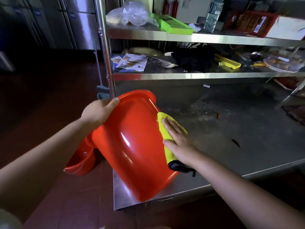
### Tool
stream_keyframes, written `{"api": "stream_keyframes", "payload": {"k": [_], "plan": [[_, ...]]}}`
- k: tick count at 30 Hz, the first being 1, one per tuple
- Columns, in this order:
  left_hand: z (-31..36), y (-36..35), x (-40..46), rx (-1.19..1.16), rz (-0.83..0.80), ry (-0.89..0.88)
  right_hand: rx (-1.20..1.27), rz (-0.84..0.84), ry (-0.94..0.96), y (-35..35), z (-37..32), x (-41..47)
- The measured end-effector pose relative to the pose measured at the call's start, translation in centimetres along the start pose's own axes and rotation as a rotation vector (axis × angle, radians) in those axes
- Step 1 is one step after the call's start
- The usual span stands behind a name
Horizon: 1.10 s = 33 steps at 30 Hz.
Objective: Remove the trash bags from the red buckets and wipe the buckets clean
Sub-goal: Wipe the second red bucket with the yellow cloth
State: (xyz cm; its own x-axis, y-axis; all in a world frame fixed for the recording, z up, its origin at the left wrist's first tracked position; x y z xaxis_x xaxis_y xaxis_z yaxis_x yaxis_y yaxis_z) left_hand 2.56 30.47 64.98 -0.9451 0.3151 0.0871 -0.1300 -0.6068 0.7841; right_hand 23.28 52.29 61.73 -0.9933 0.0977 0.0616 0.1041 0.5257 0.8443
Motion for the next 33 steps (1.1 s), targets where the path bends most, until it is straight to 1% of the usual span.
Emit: {"api": "stream_keyframes", "payload": {"k": [3, 6, 9, 11, 12, 14, 19, 20, 22, 24, 25, 30, 33], "plan": [[1.3, 0.5, 1.3, -0.170, -0.086, 0.075, -0.256, -0.037, 0.098, -1.4, -2.6, -1.0], [0.3, 0.5, 1.4, -0.228, -0.091, 0.106, -0.427, -0.059, 0.222, -2.5, -5.0, -1.9], [-1.3, 0.9, 0.5, -0.263, -0.075, 0.112, -0.546, -0.081, 0.385, -3.6, -6.7, -1.9], [-2.2, 1.2, 0.0, -0.330, -0.073, 0.127, -0.558, -0.102, 0.427, -3.8, -7.0, -1.3], [-2.5, 1.2, -0.2, -0.360, -0.067, 0.119, -0.537, -0.102, 0.413, -3.7, -6.8, -0.7], [-3.1, 1.1, -0.5, -0.401, -0.050, 0.100, -0.425, -0.079, 0.316, -3.0, -5.9, 0.9], [-4.4, 1.3, -1.2, -0.446, -0.046, 0.097, 0.160, -0.033, -0.053, -1.2, -3.1, 6.0], [-4.5, 1.3, -1.3, -0.459, -0.056, 0.088, 0.224, -0.041, -0.108, -1.1, -3.0, 6.8], [-4.5, 1.3, -1.3, -0.498, -0.090, 0.078, 0.233, -0.061, -0.181, -1.0, -3.2, 8.0], [-4.5, 1.3, -1.4, -0.551, -0.158, 0.075, 0.129, -0.059, -0.194, -0.9, -4.0, 8.4], [-4.6, 1.4, -1.4, -0.569, -0.185, 0.073, 0.049, -0.047, -0.163, -0.9, -4.6, 8.4], [-4.6, 1.5, -1.4, -0.628, -0.187, 0.049, -0.487, -0.023, 0.158, -3.6, -10.4, 7.0], [-4.2, 1.5, -1.0, -0.634, -0.177, 0.051, -0.701, -0.024, 0.385, -6.4, -13.9, 6.1]]}}
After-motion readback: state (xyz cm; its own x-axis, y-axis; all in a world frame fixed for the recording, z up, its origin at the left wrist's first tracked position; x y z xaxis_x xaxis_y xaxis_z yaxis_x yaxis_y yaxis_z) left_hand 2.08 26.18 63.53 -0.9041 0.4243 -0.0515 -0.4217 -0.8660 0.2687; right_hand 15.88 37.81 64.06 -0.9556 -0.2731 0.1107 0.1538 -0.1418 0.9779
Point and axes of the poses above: each hand's wrist, its own x-axis towards the middle knuckle, its own y-axis out of the back of the hand, z = x × y, the point moved 2 cm from there along x, towards the middle knuckle, and after that the axes turned 5 degrees about y, right-handed, at the moved point
